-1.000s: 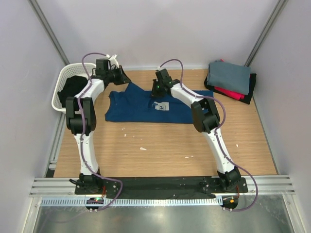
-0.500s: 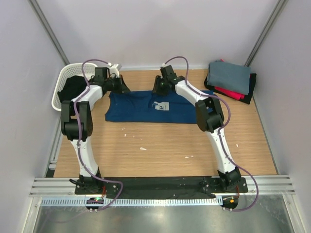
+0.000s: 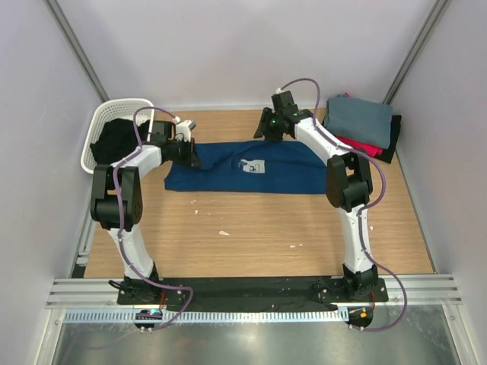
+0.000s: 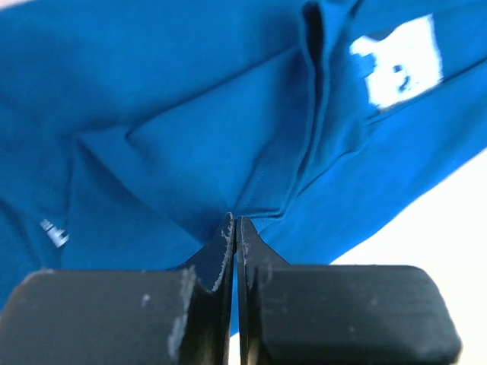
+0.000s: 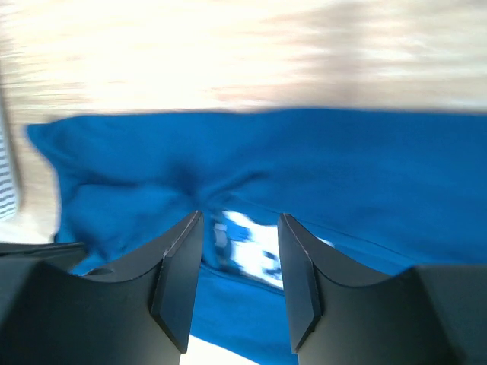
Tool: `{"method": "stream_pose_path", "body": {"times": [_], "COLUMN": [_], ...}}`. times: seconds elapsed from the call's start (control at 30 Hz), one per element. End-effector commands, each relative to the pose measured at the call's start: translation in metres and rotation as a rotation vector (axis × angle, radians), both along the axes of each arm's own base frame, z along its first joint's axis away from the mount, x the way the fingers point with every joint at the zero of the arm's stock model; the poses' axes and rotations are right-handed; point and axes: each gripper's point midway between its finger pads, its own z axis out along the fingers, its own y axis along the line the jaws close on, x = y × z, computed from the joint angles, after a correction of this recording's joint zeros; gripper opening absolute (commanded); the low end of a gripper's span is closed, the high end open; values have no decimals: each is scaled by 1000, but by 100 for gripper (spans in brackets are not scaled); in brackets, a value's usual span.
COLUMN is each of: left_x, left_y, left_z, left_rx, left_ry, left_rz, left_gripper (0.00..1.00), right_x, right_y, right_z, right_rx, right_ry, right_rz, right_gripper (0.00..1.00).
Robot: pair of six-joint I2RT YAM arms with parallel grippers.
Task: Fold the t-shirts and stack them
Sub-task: Fold the tshirt
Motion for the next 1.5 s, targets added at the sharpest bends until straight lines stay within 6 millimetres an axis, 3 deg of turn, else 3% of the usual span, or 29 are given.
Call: {"method": "stream_pose_path", "body": {"times": [0.0,0.2,0.43,0.5,0.67,0.77,0.87,0.9,1.03,1.17,1.4,1.47], "left_x": [2,-1,-15,-18,-19,-24,-24,-24,-25,-22,-23,-23], "left_y": [15,23,20,18,15,21,30,33,37,31,32,32], "left_z": [19,16,7,6,-3,-13,-13,-13,-16,-23,-27,-25], "left_rx": [98,166,211,212,220,245,285,297,311,275,267,264], "left_ry": [-85,-82,-67,-63,-47,-18,-29,-30,-27,-24,-12,-19], "left_rz": [-3,6,-15,-18,-4,25,68,78,98,107,133,136], "left_gripper": [0,0,0,0,0,0,0,0,0,0,0,0], "right_x": [-8,-15,-21,-22,-29,-39,-46,-47,-46,-51,-61,-62], "right_y": [-29,-55,-55,-45,29,66,92,97,117,138,152,151], "right_z": [21,19,17,19,48,50,39,28,21,23,-13,-25], "right_rx": [-39,-104,-103,-74,-10,43,77,76,150,151,146,120], "right_ry": [-14,5,24,28,-44,-30,3,24,84,65,141,147], "right_rz": [-53,-79,-61,-28,133,172,181,177,135,142,109,111], "right_gripper": [50,51,52,52,52,51,51,51,54,53,51,46]}}
